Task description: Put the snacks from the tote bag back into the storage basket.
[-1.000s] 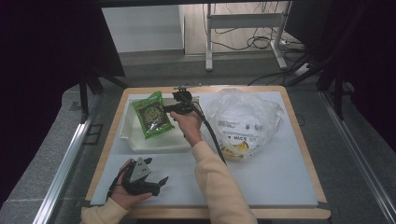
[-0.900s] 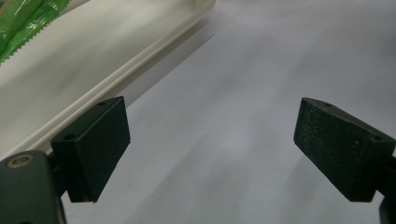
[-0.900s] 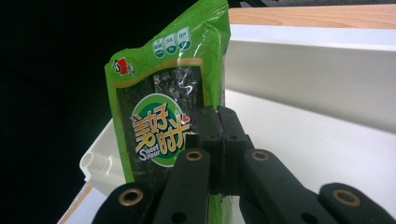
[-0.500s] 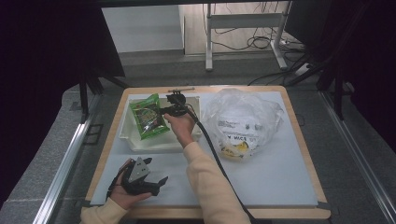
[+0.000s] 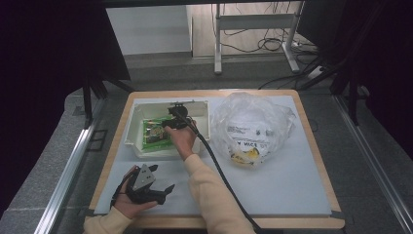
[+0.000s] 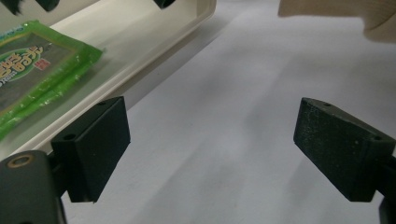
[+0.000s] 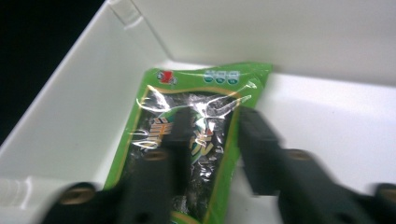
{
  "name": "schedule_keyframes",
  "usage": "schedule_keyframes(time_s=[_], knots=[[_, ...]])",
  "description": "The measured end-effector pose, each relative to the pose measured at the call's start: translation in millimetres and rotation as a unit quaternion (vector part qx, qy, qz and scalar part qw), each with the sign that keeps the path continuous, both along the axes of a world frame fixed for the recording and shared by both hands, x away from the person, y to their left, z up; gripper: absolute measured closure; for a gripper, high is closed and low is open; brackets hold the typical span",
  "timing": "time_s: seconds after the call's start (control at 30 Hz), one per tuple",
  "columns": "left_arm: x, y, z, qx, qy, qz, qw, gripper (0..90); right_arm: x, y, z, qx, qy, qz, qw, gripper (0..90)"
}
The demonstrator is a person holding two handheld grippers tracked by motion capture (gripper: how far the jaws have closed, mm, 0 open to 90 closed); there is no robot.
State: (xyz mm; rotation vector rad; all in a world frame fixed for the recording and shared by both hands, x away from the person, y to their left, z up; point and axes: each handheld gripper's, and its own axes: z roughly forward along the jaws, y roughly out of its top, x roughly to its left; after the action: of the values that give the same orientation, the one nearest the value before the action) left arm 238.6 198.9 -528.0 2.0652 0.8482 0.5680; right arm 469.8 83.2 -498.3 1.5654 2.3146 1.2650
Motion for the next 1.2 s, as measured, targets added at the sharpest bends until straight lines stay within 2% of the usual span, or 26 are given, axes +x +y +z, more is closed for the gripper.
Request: schedule_keyframes(time_s=[0.07, 0.17, 0.27, 0.33, 0.43, 0.47, 0.53, 0.6, 0.77, 0.83, 0.93, 1.07, 1.2], knots=[[0.1, -0.4, -0.3, 0.002, 0.0, 0.0, 1.0, 10.7, -0.6, -3.3, 5.7, 0.025, -0.009, 0.009, 0.9996, 55.1], [-0.4, -1.4, -0.6, 0.005, -0.001, 0.0, 1.0, 10.7, -2.1, -7.1, 11.8, 0.028, -0.013, 0.028, 0.9991, 51.9], [-0.6, -1.5, -0.6, 0.004, -0.001, 0.001, 1.0, 10.6, -4.8, -9.9, 16.4, 0.019, -0.024, 0.065, 0.9974, 45.1], [-0.3, -1.2, -0.6, 0.002, -0.002, 0.004, 1.0, 10.5, -7.8, -12.0, 19.9, 0.008, -0.042, 0.09, 0.995, 42.1], [-0.3, -0.9, -0.3, -0.003, -0.002, 0.006, 1.0, 10.3, -9.7, -16.8, 23.8, -0.011, -0.046, 0.108, 0.993, 36.0], [-0.3, -0.7, -0.2, -0.003, -0.002, 0.006, 1.0, 10.2, -10.7, -19.7, 25.4, -0.016, -0.053, 0.103, 0.9931, 36.0], [-0.3, -0.5, -0.1, -0.004, -0.002, 0.006, 1.0, 10.0, -12.2, -27.3, 28.8, -0.012, -0.071, 0.1, 0.9924, 35.7], [-0.3, -0.1, 0.2, -0.008, -0.001, 0.006, 0.9999, 9.8, -13.2, -32.6, 30.6, -0.012, -0.07, 0.104, 0.9921, 34.2], [-0.1, 0.7, 0.4, -0.009, 0.0, 0.008, 0.9999, 9.7, -23.1, -46.7, 37.2, -0.027, -0.09, 0.117, 0.9887, 34.0], [0.2, 1.3, 0.7, -0.01, -0.004, 0.011, 0.9999, 9.6, -27.2, -51.7, 39.6, -0.044, -0.085, 0.132, 0.9866, 34.0], [1.1, 3.1, 0.8, -0.007, -0.003, 0.017, 0.9998, 9.7, -34.7, -60.2, 45.7, -0.041, -0.087, 0.143, 0.985, 33.4], [2.6, 3.4, -0.6, -0.003, -0.004, 0.024, 0.9997, 9.5, -47.7, -78.3, 54.6, -0.041, -0.106, 0.15, 0.9821, 33.4], [2.8, 4.9, 0.3, -0.002, -0.016, 0.04, 0.9991, 9.6, -60.2, -100.6, 60.9, -0.027, -0.121, 0.145, 0.9816, 33.4]])
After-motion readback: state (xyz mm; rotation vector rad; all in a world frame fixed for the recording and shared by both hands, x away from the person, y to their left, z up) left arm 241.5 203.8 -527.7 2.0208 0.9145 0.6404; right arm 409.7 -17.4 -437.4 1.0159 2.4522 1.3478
